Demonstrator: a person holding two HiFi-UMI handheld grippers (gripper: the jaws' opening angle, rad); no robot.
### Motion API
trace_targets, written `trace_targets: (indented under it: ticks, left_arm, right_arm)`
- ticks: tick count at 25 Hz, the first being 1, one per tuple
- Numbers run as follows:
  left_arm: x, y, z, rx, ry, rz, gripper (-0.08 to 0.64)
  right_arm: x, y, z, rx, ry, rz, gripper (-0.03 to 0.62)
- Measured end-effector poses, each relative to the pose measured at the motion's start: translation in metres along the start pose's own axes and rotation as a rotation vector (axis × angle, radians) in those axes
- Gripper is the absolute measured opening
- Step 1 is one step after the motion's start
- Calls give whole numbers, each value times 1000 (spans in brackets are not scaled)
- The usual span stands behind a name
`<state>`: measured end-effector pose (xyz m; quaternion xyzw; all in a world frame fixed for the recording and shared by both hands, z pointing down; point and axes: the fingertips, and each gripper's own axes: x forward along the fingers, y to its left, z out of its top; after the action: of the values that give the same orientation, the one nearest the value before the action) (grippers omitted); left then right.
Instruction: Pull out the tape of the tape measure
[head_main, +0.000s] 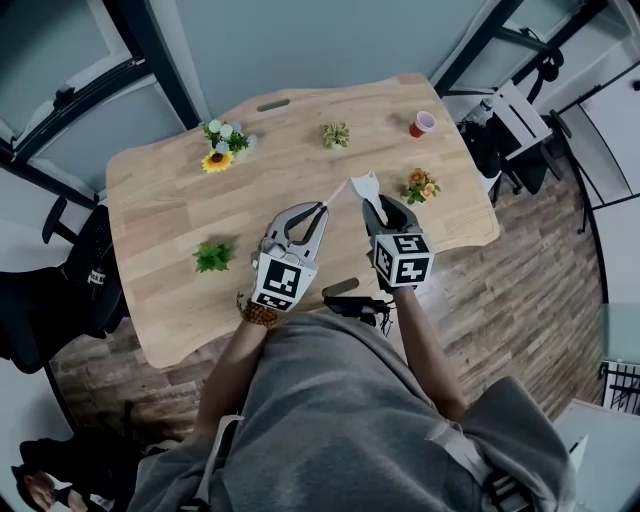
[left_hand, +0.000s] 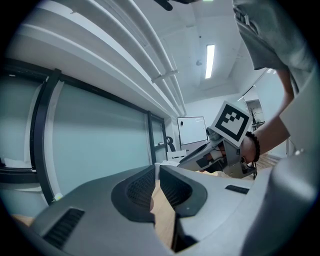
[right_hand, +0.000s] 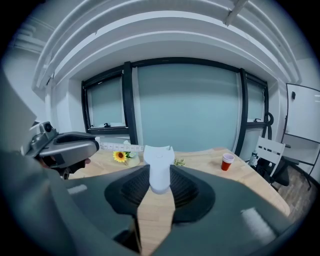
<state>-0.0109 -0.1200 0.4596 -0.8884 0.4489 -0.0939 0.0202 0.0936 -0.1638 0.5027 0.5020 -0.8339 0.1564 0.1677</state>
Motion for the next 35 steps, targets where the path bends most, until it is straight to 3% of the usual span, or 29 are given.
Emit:
trace_targets:
  ticks: [13,25,35]
  left_arm:
    - [-12,8,-6,-21,7,25,35]
    - [-6,0,-5,-14,10,2,34]
    - [-9,9,-7,-53,4,17,34]
  right_arm:
    - [7,-14,-9,24,18,-34,132]
    - [8,-24,-17,37,31,-54,132]
    - [7,-40,-20,80,36,-90,132]
